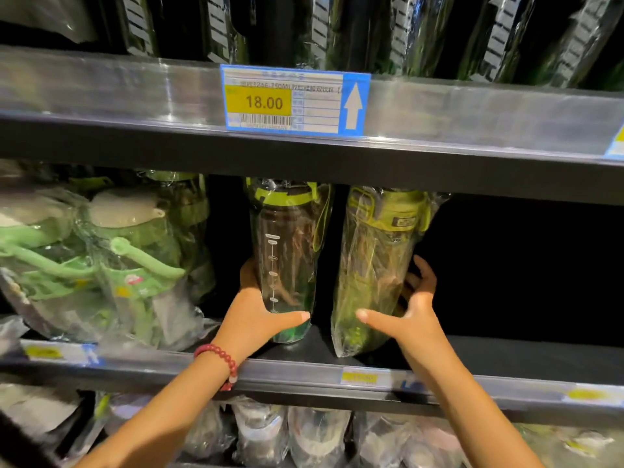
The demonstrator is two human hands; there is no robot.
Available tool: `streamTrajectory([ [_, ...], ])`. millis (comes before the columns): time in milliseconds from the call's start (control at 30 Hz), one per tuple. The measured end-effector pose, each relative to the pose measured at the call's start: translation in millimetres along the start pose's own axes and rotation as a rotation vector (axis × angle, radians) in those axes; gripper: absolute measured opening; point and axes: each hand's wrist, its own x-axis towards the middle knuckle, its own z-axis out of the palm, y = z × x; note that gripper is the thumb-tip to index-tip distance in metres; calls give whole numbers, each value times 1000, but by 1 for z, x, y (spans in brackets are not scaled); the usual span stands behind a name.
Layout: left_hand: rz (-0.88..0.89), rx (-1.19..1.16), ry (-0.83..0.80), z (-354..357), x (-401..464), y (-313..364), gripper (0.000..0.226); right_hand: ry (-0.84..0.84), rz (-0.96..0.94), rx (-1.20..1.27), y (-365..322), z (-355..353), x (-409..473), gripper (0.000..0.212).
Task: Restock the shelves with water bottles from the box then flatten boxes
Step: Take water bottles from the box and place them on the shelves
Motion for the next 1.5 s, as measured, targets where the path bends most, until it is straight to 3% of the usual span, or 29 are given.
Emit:
streamTrajectory([
  [67,-14,57,28,2,-2,-3,42,-141,136,-84,-5,-12,-4,76],
  [133,-22,88,84,4,-4,-1,35,-192,153,-263,-5,-21,-4,46],
  [167,-23,93,105,4,-5,1,32,-180,154,-358,-6,-22,-4,41],
  [267,-31,94,122,5,-6,7,25,-146,190,-552,-7,-13,-3,43],
  [400,-77,126,139,4,-3,7,34,-67,121,-736,-9,5,-4,55],
  [533,-84,160,134,-1,-2,9,37,1,107,-755,-6,23,-1,58],
  [667,-87,137,163,-10,6,5,70,-46,153,-796,-3,32,9,60],
  [767,-136,105,184,-13,13,-7,79,-76,203,-817,2,40,21,67],
  [867,-289,53,65,-14,15,-16,90,-88,276,-712,11,48,29,60],
  [933,-201,35,129,-14,22,-14,80,-72,320,-530,9,53,31,59],
  [1033,-131,-7,213,-15,34,-2,82,-69,246,-537,-2,59,37,91],
  [1100,-137,-41,225,-14,43,-7,87,-79,185,-586,-8,63,42,98],
  [1500,-189,-56,219,-18,59,-16,97,-5,132,-426,9,79,56,86],
])
